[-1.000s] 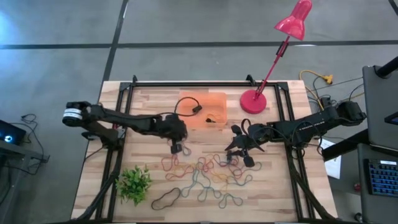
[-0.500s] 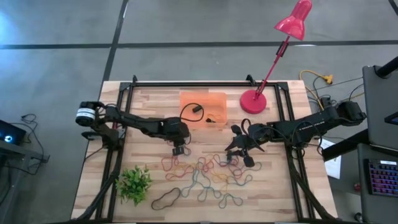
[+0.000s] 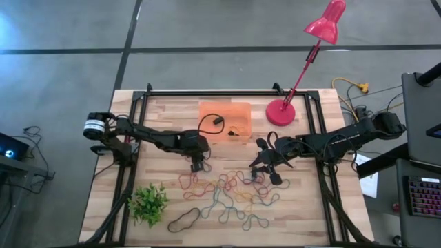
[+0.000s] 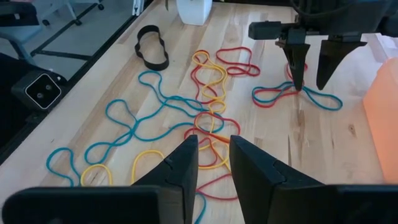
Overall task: Pick and place rubber bands into bin
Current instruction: Put the blue rubber band into the orange bin
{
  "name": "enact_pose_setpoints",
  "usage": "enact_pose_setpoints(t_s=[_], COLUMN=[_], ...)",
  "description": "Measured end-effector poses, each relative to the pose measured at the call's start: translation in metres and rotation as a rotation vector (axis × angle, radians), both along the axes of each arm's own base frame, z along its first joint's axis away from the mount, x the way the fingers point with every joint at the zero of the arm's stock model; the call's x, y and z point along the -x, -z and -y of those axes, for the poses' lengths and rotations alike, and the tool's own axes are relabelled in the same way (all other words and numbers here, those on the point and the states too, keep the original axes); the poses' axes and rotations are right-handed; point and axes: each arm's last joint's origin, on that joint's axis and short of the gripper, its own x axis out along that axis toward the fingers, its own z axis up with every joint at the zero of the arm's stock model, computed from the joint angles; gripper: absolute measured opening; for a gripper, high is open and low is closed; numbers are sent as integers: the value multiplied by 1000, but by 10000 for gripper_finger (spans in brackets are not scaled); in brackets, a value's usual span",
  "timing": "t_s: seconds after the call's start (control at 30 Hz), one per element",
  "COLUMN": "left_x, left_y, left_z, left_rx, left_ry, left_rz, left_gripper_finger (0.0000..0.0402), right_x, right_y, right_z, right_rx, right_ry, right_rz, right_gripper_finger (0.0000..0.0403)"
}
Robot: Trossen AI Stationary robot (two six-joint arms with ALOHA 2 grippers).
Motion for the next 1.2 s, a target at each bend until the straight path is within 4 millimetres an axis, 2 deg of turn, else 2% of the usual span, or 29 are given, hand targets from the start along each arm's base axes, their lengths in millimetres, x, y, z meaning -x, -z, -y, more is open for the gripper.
enact_pose_setpoints(t_s=[0.7,0.83,1.0,1.2], left_x=[-9,-8,-8,-8], left_y=[18,16,16,15], left_z=[-1,-1,0,0], left_rx=[26,28,41,36], left_ry=[2,7,16,13], left_rz=[-14,-7,-6,-7], left_gripper_finger=[123,92,13,2], right_x=[1,1,2,2], right_y=[3,3,4,4], right_z=[0,0,0,0], right_rx=[-4,-4,-4,-5], right_ry=[2,2,2,3], right_rz=[-11,-12,-12,-13], right_gripper_finger=[81,79,72,68])
